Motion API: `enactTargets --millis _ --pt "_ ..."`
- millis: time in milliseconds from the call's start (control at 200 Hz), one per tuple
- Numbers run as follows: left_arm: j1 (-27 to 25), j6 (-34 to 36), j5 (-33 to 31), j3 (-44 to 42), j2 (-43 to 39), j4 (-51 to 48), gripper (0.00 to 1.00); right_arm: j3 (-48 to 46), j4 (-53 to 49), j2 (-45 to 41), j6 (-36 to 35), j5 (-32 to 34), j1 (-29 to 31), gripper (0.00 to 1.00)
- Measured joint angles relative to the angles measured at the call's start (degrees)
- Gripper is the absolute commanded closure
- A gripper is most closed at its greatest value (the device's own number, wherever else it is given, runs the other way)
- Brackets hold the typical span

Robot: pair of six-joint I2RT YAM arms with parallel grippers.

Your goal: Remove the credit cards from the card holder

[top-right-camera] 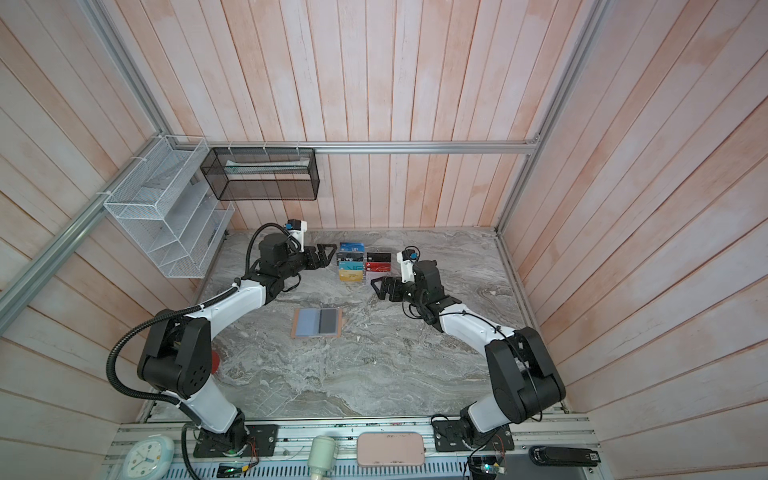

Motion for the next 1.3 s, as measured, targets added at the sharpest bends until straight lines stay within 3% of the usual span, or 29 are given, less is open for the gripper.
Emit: enactTargets --millis 305,605,770,970,1120,1300 --pt "6.60 -16.87 7.96 -14.43 -11.06 1.51 0.00 0.57 3.67 6.91 1.86 -1.66 9.77 0.02" --pt "7.65 -23.80 13.70 -19.89 -12.74 4.76 0.00 9.66 2.56 11.56 2.21 0.00 9.86 0.02" --pt "7.67 -26.38 15.34 -16.41 -6.95 6.64 0.00 13.42 2.27 12.20 1.99 2.34 6.10 0.02" --pt "7.65 -26.82 15.82 -4.72 4.39 6.54 0.00 13.79 -0.17 13.73 2.56 5.68 -3.02 0.02" --pt "7.65 -27.04 15.65 2.21 11.89 8.13 0.00 15.65 -0.11 18.71 3.39 4.28 -8.24 0.02" --pt "7.50 -28.00 15.82 7.72 20.15 12.33 0.00 17.70 0.48 22.97 3.54 1.77 -9.84 0.02"
